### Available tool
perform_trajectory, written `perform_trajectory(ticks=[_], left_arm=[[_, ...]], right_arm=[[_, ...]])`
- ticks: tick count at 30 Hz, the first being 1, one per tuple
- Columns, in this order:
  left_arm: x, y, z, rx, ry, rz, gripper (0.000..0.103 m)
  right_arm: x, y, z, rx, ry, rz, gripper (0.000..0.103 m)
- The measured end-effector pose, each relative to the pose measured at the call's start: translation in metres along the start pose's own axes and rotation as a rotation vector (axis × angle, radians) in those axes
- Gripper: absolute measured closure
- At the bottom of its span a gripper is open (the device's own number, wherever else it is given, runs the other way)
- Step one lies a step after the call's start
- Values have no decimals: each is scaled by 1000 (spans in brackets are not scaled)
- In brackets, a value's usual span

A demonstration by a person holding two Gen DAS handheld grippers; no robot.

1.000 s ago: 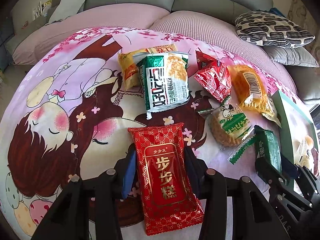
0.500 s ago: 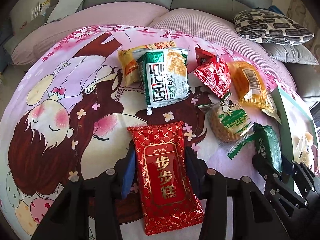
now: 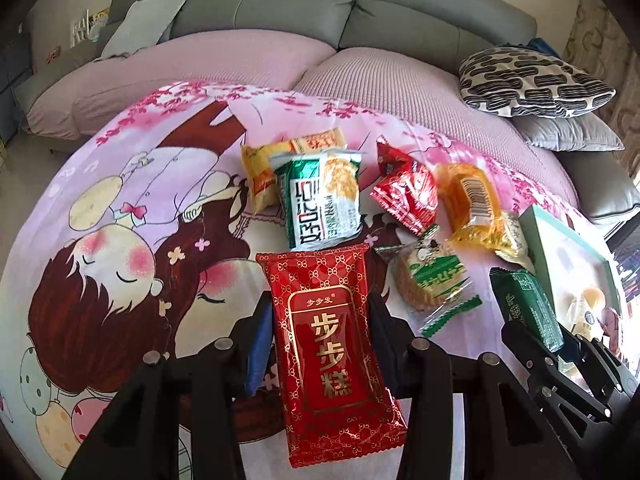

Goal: Organize snacks
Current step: 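Carry both packs over the tray and open both tools to release them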

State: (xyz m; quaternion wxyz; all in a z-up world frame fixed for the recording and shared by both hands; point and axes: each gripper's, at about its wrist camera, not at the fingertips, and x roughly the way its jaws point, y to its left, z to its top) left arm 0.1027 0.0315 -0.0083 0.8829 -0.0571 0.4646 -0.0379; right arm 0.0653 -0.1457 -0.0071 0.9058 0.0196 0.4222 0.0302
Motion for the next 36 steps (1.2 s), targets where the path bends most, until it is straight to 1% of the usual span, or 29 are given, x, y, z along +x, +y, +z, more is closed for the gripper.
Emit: perform_trajectory(ticks=[4,7,12,18,29,33,36], left_arm=[[-13,-5,3,11,-43,-8,56],[-19,-11,5,26,-64,-20,56],[-23,-25,7,58,-74,-38,56],[-27,-44,8,99,-88,-55,56],[-33,-89,13,186,-109,-103,56],[-35,-113,15,231,-115,-139,56],[-36,-135,18,275,-118,-154,56]], right_arm=[[-12,-3,4,5,-34,2,60],[-16,-4,5,8,-40,2,60],[-18,-9,6,18,-42,3,60],[-28,-24,8,53,-67,-6,60],[-51,-74,12,175,-131,-58,60],[-64,-101,11,229,-165,-103,60],[-71,-125,8,279,-177,-156,60]])
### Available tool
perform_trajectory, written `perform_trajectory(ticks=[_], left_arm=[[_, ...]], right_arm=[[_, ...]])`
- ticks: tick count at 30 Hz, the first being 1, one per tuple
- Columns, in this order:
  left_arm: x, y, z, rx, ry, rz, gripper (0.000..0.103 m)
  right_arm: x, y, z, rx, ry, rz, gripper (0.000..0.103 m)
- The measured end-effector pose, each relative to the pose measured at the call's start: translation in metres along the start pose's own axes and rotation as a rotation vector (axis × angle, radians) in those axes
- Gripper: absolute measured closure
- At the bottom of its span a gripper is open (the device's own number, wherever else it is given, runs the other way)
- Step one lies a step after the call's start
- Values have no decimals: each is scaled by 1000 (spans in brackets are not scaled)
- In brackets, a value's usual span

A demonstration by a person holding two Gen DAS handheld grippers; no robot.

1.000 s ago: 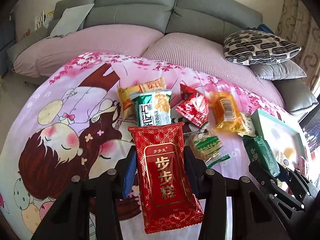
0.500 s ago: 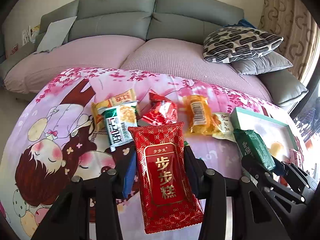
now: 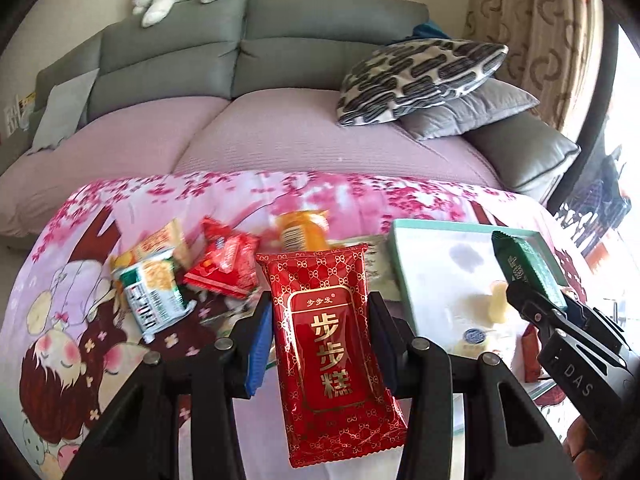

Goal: Organize snacks
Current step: 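Carry both packs over the tray and open both tools to release them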

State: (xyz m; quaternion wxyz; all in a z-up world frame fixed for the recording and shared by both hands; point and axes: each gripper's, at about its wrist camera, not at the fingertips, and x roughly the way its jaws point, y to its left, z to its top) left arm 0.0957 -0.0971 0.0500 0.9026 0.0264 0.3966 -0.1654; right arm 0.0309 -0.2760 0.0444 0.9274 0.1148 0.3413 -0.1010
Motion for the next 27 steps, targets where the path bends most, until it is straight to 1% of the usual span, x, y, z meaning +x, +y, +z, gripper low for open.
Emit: perform_trajectory(ticks=[5,9,13,18,21,27], left_arm=[[5,-34,22,52,-23,-59,56],[14,-61,37,92,-28,-99,56],[26,-85,46,140,-17,-122,56],[47,-107,51,185,17,-129,56],[63,-112,51,181,50,-141,56],[99,-119,43,194,135,-119,56]], right_arm=[[2,-40,2,69,-2,-100,60],[2,-66,2,120,-1,-155,60],[4,-80,2,150,2,-175,60],[14,-88,-1,164,26,-181,60],[22,-88,-4,157,49,-182,60],[34,-86,-10,142,95,-187,60]])
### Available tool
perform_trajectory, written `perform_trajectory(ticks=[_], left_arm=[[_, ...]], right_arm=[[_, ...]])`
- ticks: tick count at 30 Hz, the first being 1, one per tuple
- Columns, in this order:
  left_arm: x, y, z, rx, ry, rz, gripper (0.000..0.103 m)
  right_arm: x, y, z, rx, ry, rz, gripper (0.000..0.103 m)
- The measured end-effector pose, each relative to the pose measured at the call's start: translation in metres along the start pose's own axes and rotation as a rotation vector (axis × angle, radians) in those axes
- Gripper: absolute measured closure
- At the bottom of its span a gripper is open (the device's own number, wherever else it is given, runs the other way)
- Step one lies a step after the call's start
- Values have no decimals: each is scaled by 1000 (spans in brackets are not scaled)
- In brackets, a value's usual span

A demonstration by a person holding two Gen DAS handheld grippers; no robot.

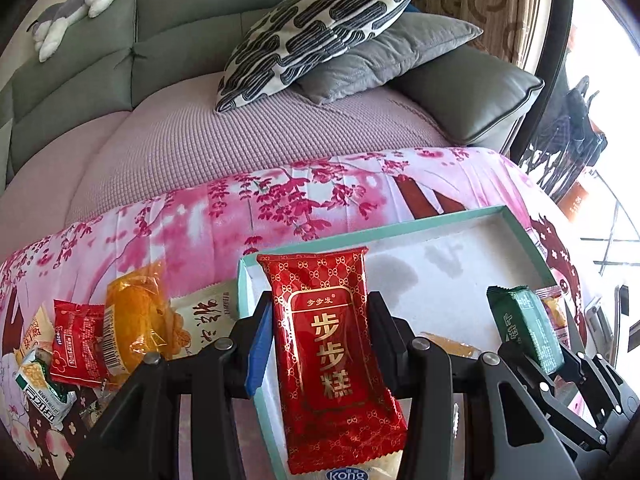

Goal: Organize snacks
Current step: 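Carry both packs over the tray and open both tools to release them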

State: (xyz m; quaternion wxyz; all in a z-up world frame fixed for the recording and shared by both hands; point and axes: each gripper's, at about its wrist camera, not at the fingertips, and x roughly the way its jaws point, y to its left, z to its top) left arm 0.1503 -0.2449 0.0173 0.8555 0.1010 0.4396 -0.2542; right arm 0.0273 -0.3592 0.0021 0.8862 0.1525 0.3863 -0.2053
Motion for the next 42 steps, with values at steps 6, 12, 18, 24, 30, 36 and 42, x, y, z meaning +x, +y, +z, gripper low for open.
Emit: perform_trajectory(ticks=[6,12,18,24,30,36,42], left_arm=[[17,1,-7,-12,51,-3,56],[17,4,-10,-37,74,5,55],[-2,8,-13,-62,60,1,47],[-25,20,-22,-103,24,30,28],[-41,43,-34,-169,5,74,26],[-54,66,-51,-255,-1,109,25],[-61,83,-66,-326,-5,133,25]], right_arm=[[6,4,-2,-16,26,-8,60],[9,6,-3,-30,43,-18,60],[11,8,-2,-37,52,-27,58],[9,10,-2,-50,53,-27,44],[6,13,-2,-59,53,-24,39],[4,11,-2,-43,60,-20,39],[2,12,-3,-44,65,-22,39]])
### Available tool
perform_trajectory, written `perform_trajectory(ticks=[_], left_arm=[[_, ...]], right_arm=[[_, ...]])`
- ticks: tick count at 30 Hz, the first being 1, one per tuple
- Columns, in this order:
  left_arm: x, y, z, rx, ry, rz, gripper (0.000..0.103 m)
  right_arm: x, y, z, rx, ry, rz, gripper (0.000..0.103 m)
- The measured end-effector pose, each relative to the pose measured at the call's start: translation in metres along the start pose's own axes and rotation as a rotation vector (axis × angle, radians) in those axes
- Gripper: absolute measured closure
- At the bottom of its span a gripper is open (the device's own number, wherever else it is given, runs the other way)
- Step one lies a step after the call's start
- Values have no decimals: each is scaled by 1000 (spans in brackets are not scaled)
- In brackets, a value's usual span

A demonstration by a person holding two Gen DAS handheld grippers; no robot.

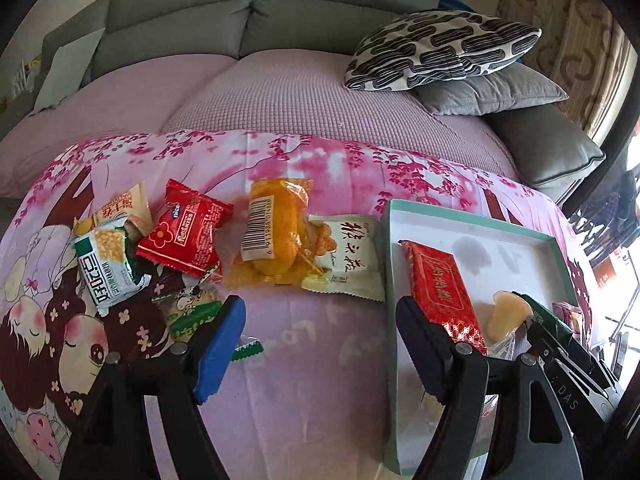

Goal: Organize snacks
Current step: 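Carry both packs over the tray and open both tools to release them, then withdraw both tools from the tray toward the remaining snacks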

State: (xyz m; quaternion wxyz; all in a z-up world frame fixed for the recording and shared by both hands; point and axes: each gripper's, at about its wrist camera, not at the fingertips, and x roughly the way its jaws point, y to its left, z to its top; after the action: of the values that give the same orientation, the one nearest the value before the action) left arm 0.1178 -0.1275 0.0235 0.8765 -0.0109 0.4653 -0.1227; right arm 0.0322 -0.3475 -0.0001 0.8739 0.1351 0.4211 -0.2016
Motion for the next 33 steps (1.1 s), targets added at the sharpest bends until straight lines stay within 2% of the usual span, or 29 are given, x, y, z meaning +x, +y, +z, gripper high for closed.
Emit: perform_trajectory(ticks=[10,11,13,17,20,22,24,28,33], left_arm=[[-1,5,-15,-20,14,8,23],[0,5,-15,-19,15,8,21],[1,5,-16,-12,5,18,9],[1,7,-17,4,-24,64,8],[3,11,-19,-16,-20,74,1],[4,11,-20,-19,-18,87,1],[6,12,-21,-19,-10,101,1],[9,13,-22,-26,3,133,1],[1,17,-19,-51,-28,149,1]], right_arm=[[-5,7,-2,-22,-4,14,38],[-4,7,-3,-25,-3,12,35],[-4,8,-3,-31,-3,6,27],[-3,9,-3,-43,-6,-5,17],[-2,12,-4,-55,-4,-3,10],[-3,14,-4,-65,-5,-3,7],[-3,15,-5,-71,-10,-3,0],[-4,15,-5,-73,-20,-5,0],[-7,15,-5,-79,-41,-24,0]])
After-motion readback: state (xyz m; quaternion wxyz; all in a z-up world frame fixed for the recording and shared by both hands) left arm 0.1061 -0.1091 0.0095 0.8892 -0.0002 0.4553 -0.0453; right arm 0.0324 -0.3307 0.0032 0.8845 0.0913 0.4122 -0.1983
